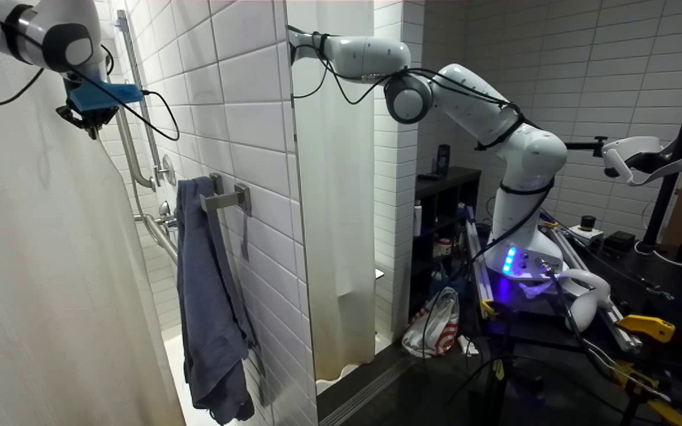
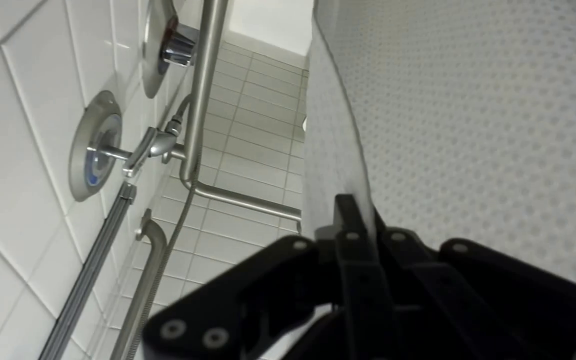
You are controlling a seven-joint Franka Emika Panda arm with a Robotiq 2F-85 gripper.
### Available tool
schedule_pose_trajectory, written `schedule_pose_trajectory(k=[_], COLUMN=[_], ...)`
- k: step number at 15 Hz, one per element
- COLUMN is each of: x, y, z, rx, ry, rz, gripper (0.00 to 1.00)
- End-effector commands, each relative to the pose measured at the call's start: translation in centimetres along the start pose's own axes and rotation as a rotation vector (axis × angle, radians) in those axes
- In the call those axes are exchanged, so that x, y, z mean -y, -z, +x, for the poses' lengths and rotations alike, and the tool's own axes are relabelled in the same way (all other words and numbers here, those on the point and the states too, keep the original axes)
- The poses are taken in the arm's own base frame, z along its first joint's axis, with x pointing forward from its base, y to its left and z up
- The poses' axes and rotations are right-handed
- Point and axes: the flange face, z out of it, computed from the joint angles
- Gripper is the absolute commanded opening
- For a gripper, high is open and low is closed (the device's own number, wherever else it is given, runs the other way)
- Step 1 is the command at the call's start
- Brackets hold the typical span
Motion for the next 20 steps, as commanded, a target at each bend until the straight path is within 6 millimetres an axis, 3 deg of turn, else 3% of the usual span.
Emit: schedule_pose_trajectory(k=[1, 9, 20], x=[1.4, 3.4, 4.7], y=[-0.6, -1.2, -0.2], z=[0.3, 1.0, -0.9], rx=[0.014, 0.028, 0.024], ry=[0.049, 0.094, 0.183], rz=[0.100, 0.211, 0.428], gripper=[0.00, 0.00, 0.00])
